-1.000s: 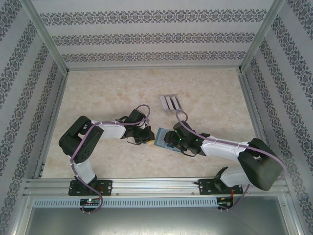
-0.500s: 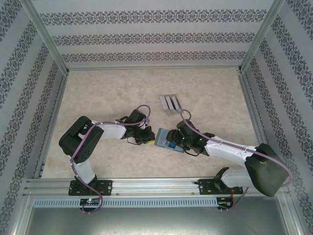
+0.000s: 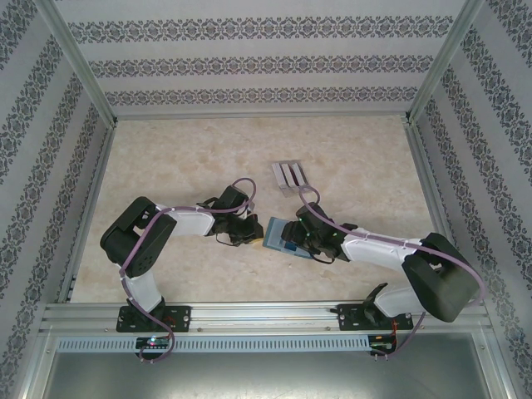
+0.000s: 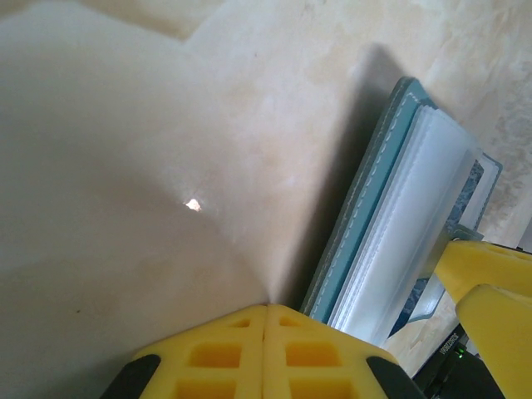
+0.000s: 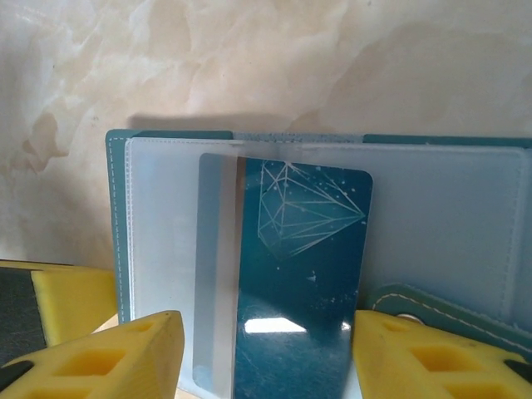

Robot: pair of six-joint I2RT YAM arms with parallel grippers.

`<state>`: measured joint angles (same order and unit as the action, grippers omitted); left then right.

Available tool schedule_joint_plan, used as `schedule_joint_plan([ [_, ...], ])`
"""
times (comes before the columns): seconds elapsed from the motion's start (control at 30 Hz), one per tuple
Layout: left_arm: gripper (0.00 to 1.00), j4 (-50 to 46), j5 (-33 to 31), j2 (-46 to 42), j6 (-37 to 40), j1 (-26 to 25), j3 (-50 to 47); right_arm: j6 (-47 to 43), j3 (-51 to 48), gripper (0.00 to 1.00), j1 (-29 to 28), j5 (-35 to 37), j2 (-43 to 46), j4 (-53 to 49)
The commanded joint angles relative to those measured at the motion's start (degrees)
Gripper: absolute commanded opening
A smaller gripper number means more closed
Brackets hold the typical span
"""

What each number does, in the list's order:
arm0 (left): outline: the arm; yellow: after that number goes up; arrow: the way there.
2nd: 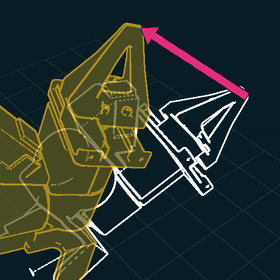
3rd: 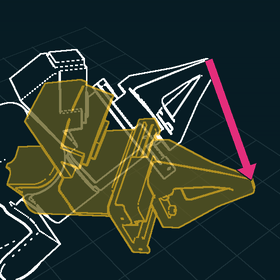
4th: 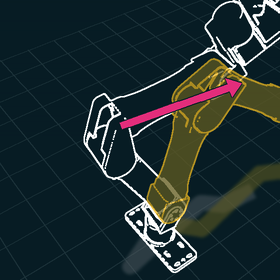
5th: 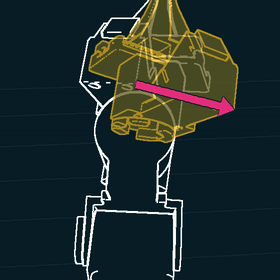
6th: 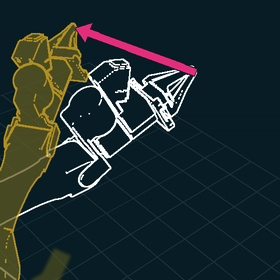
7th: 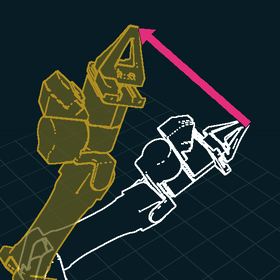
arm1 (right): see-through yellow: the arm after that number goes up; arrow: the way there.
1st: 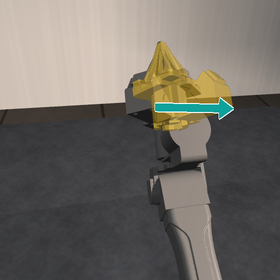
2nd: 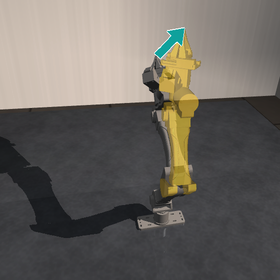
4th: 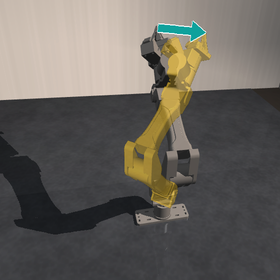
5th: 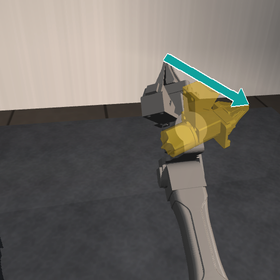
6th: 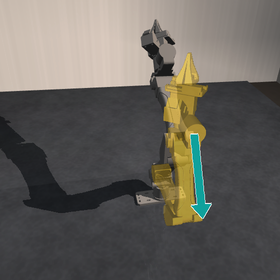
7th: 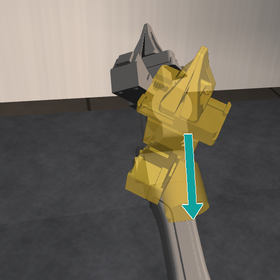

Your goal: Put the credit cards into the card holder

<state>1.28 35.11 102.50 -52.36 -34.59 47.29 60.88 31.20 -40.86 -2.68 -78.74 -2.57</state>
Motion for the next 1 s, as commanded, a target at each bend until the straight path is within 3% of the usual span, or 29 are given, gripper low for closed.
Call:
schedule_joint_plan([
  [0.0,0.06,-4.2,3.1,3.7,0.7,-4.8,-0.9,-1.8,1.9,0.51,-0.2,-0.9,-1.8,0.5],
  [0.17,0.06,-3.9,3.1,3.6,0.5,-5.0,-1.0,-1.8,3.4,0.42,-0.9,-2.0,-4.5,2.5],
  [0.43,0.06,-2.1,3.4,3.7,0.0,-5.0,-2.3,-2.0,6.4,0.42,-2.8,-1.9,-8.5,4.6],
  [0.73,0.06,0.7,2.1,1.3,-3.1,-5.1,-5.0,-5.8,12.5,0.51,-4.2,-1.3,-11.9,-0.5],
  [0.97,0.09,5.4,1.6,0.4,-6.7,-5.1,-8.5,-9.3,12.1,0.57,-3.9,2.5,-7.2,-8.0],
])
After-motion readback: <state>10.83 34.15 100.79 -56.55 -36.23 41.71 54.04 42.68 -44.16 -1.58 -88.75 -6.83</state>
